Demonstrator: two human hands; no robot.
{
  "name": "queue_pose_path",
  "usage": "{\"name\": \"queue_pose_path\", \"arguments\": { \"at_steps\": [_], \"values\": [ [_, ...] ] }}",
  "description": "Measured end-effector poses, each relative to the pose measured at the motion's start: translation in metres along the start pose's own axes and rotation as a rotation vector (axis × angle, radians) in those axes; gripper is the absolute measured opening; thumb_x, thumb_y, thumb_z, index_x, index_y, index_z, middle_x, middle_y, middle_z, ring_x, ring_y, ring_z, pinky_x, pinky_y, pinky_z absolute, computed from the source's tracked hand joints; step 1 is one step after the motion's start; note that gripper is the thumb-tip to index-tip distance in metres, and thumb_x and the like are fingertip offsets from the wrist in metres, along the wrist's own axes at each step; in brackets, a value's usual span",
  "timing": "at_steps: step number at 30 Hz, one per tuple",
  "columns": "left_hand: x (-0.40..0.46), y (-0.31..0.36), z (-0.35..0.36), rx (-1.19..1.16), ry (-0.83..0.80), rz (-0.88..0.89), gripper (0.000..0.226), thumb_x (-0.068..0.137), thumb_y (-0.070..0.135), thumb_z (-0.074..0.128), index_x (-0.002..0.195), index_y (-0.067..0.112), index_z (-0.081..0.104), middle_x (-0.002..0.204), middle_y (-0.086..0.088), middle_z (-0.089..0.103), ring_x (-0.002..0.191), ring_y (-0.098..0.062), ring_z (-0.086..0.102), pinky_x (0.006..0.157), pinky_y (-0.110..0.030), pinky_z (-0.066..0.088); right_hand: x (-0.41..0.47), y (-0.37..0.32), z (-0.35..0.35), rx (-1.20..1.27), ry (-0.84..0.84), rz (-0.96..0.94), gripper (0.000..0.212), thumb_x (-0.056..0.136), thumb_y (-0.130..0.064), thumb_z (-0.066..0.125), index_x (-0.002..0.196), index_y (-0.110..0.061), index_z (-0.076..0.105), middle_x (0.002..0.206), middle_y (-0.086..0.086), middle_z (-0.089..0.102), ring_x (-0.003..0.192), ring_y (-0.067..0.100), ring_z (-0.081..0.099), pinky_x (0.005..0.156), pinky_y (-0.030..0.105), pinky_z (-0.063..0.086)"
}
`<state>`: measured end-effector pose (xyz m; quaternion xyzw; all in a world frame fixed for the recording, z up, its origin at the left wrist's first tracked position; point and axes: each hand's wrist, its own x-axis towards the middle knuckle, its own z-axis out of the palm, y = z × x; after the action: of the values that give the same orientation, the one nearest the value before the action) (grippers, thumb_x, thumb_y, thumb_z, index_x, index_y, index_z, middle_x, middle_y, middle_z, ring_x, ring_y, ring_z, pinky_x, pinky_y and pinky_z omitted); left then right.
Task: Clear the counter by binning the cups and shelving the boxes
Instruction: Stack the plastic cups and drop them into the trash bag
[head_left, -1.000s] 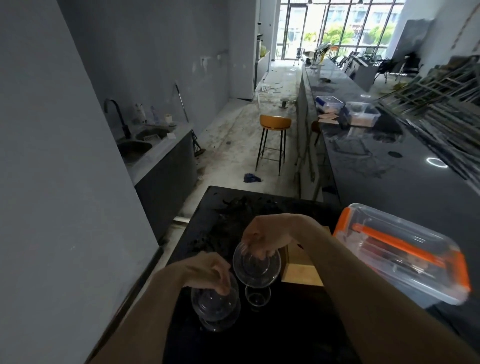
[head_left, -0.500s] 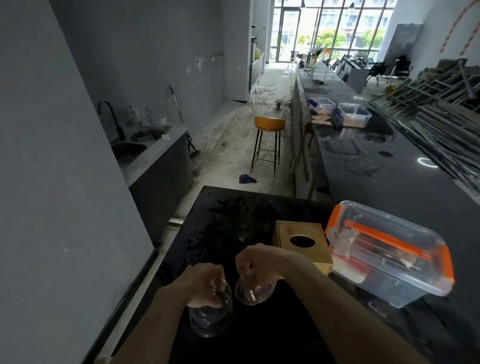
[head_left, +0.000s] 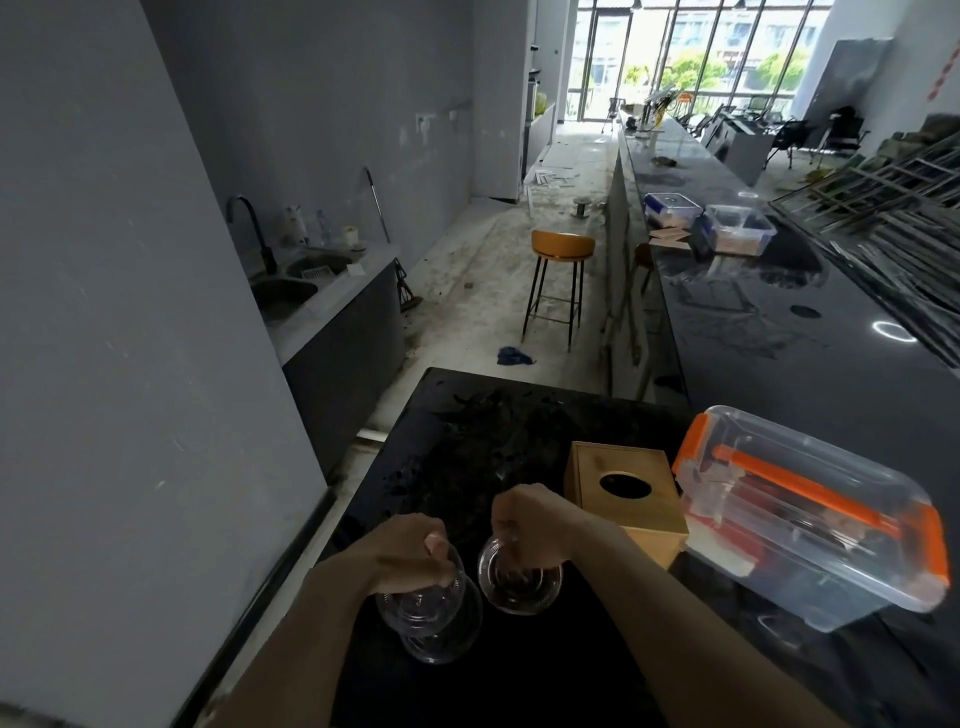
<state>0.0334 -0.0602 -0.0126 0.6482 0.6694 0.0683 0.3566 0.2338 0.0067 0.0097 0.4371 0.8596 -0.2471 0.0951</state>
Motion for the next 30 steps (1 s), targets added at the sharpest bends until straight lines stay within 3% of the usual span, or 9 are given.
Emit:
{"name": "queue_pose_path", "arguments": {
  "at_steps": [3,4,6,11,16,20,24,27,30],
  "values": [
    [-0.006,0.008,-0.005,0.053,-0.049,0.02,0.029,0.069,0.037,0.074,0.089,0.018,0.067,0.112,0.004,0.059,0.102,-0.017,0.061,0.087,-0.037,0.056,0.002,-0.001,0.004,-0.023,-0.008,-0.008,0.012,0.086,-0.019,0.074,0.094,-0.015,0.066,0.101,0.005,0.063,0.092,0.024,0.059,0.072,0.03,0.043],
    [-0.008,0.01,-0.004,0.095,-0.067,0.022,0.038,0.068,0.038,0.075,0.097,0.014,0.069,0.119,0.003,0.059,0.108,-0.019,0.059,0.092,-0.038,0.055,0.004,0.0,0.004,-0.009,0.005,0.0,0.01,0.084,-0.019,0.074,0.087,-0.018,0.065,0.103,0.007,0.062,0.09,0.026,0.059,0.067,0.028,0.042],
    [-0.012,0.013,0.002,0.245,-0.116,0.038,0.047,0.069,0.04,0.077,0.104,0.011,0.068,0.132,0.001,0.053,0.121,-0.023,0.049,0.1,-0.04,0.047,0.007,0.002,0.004,0.006,0.039,0.014,0.031,0.081,-0.02,0.075,0.07,-0.033,0.049,0.105,0.005,0.054,0.09,0.025,0.055,0.062,0.029,0.041],
    [-0.013,0.011,0.021,0.573,-0.167,0.101,0.071,0.066,0.047,0.082,0.12,0.012,0.052,0.14,-0.003,0.035,0.125,-0.031,0.035,0.105,-0.041,0.031,0.006,0.007,0.003,0.058,0.124,0.027,0.021,0.083,-0.023,0.072,0.089,-0.029,0.052,0.117,0.006,0.046,0.102,0.032,0.057,0.077,0.037,0.049],
    [-0.009,0.01,0.019,0.491,-0.051,0.098,0.062,0.06,0.05,0.086,0.098,0.028,0.043,0.12,-0.001,0.043,0.108,-0.025,0.041,0.097,-0.042,0.037,0.004,0.009,0.004,0.104,0.23,-0.015,0.034,0.08,-0.026,0.073,0.092,-0.024,0.041,0.104,0.002,0.047,0.092,0.03,0.054,0.075,0.04,0.045],
    [-0.008,0.004,0.019,0.147,0.142,0.052,0.056,0.063,0.036,0.086,0.092,0.034,0.039,0.109,0.004,0.04,0.088,-0.02,0.056,0.081,-0.036,0.05,0.006,0.003,-0.007,0.184,0.324,-0.035,0.043,0.078,-0.033,0.077,0.098,-0.022,0.041,0.106,0.004,0.054,0.092,0.029,0.055,0.074,0.038,0.042],
    [-0.018,-0.002,0.011,-0.215,0.423,0.014,0.035,0.076,0.009,0.072,0.093,0.026,0.047,0.099,-0.002,0.055,0.078,-0.012,0.055,0.068,-0.024,0.046,0.011,-0.004,-0.013,0.412,0.431,-0.033,0.051,0.075,-0.029,0.086,0.105,-0.023,0.046,0.105,-0.001,0.061,0.093,0.024,0.063,0.075,0.035,0.051],
    [-0.028,-0.015,0.004,-0.434,0.684,-0.09,0.047,0.081,-0.005,0.061,0.1,0.037,0.05,0.092,-0.003,0.067,0.075,-0.019,0.066,0.063,-0.031,0.049,0.017,-0.017,-0.01,0.642,0.438,-0.055,0.06,0.068,-0.034,0.094,0.111,-0.02,0.056,0.102,-0.007,0.064,0.092,0.015,0.066,0.079,0.032,0.058],
    [-0.036,-0.027,-0.005,-0.679,0.838,-0.154,0.061,0.086,-0.008,0.059,0.087,0.052,0.05,0.091,-0.008,0.068,0.07,-0.029,0.068,0.056,-0.036,0.053,0.029,-0.039,-0.003,0.873,0.392,-0.073,0.059,0.057,-0.038,0.096,0.104,-0.022,0.063,0.1,-0.006,0.069,0.093,0.017,0.071,0.085,0.038,0.062]
  ]
}}
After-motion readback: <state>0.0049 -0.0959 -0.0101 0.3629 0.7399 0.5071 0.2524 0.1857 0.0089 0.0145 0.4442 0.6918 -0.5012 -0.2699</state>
